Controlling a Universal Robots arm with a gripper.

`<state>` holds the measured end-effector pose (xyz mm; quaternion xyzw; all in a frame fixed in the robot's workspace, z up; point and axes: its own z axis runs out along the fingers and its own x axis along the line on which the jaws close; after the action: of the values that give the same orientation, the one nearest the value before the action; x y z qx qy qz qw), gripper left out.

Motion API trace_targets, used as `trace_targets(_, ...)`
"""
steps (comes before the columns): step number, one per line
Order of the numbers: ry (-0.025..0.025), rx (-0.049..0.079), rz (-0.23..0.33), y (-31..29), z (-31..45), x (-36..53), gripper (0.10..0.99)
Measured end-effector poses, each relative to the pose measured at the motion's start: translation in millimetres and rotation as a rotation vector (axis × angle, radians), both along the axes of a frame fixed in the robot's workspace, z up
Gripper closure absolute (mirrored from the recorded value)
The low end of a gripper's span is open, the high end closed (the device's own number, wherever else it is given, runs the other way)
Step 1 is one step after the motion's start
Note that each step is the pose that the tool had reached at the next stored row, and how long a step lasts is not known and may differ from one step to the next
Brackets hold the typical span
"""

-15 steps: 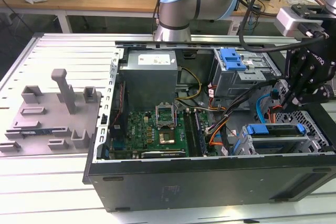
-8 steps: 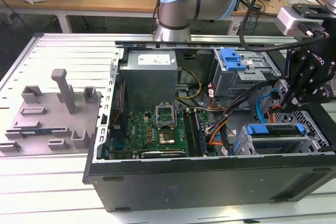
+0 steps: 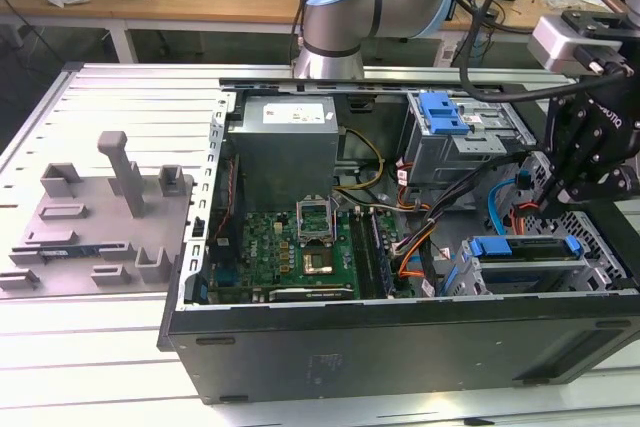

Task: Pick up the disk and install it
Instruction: 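Insert the first disk wire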

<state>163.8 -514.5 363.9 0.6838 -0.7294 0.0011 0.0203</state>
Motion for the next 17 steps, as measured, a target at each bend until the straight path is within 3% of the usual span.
trace_targets(17, 0.0002, 0.000, -0.004, -8.2, -1.1, 2.4, 0.922)
